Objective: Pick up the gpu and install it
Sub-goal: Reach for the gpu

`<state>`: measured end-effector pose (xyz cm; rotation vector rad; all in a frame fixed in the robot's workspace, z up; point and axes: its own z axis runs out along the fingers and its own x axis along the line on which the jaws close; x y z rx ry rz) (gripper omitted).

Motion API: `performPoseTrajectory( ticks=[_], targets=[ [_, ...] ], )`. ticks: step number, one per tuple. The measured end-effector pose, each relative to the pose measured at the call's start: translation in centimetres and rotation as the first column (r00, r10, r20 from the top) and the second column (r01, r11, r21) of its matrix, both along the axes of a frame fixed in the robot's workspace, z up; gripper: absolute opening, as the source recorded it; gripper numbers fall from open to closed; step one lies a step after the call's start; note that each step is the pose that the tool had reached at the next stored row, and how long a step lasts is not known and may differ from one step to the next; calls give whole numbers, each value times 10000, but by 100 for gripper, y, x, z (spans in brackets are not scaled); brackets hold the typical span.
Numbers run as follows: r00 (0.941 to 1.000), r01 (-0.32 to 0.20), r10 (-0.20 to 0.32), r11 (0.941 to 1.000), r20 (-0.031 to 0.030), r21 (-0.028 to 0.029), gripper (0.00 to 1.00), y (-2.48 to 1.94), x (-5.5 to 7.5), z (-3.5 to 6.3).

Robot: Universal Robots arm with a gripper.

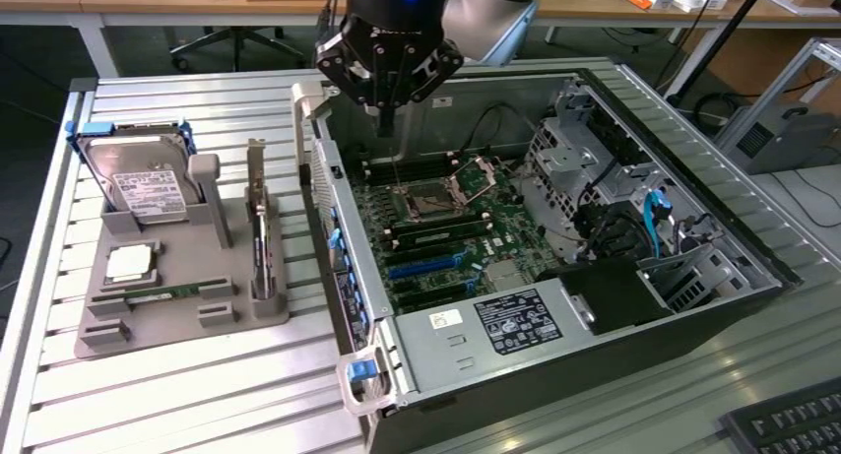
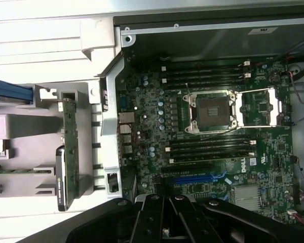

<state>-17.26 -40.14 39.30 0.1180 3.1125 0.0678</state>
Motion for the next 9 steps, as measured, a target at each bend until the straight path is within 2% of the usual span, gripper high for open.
performPoseTrajectory(
  ticks=[9],
  targets=[
    [10000, 0, 0, 10000, 0, 0, 11, 0, -24, 0]
  ],
)
